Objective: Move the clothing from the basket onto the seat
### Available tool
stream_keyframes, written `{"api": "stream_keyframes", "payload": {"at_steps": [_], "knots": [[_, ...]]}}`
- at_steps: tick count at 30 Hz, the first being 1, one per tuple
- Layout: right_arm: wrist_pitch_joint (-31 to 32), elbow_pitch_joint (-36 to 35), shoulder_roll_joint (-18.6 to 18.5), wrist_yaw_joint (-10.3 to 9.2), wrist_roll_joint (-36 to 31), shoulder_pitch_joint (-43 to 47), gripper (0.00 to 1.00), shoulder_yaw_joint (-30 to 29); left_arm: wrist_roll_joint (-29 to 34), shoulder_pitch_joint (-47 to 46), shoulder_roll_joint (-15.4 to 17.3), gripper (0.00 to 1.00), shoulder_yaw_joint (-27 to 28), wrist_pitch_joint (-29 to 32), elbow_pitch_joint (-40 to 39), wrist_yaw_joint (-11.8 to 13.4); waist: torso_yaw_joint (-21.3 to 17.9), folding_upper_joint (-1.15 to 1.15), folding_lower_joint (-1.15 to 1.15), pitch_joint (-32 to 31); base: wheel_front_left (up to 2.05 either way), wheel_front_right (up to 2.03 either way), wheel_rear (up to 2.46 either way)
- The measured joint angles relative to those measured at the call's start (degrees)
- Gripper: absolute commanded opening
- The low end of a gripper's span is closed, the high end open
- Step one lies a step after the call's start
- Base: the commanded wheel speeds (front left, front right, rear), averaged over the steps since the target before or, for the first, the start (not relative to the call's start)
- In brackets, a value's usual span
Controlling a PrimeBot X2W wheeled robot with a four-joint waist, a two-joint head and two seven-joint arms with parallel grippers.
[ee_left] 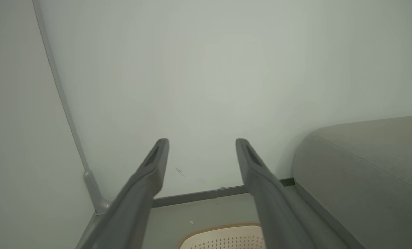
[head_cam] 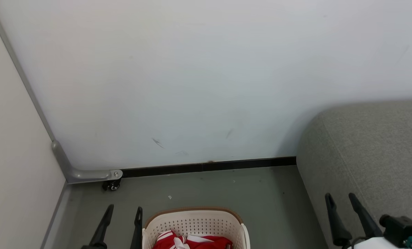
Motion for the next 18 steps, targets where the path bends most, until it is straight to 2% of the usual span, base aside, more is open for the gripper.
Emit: {"api": "stream_keyframes", "payload": {"at_steps": [12,18], "knots": [[-0.22,6.81,0.0,0.0,-0.93,1.91,1.0,0.63,-6.55,0.77,0.11,1.0,-1.13,-0.16,4.52,2.76,-0.18,0.0,0.0,0.05,0.0,0.0,0.0],[-0.22,8.53,0.0,0.0,-0.94,1.78,1.0,1.19,-7.51,0.75,0.11,1.0,-1.05,-0.16,6.84,3.27,-0.17,0.0,-0.01,0.04,0.0,0.0,0.0]]}}
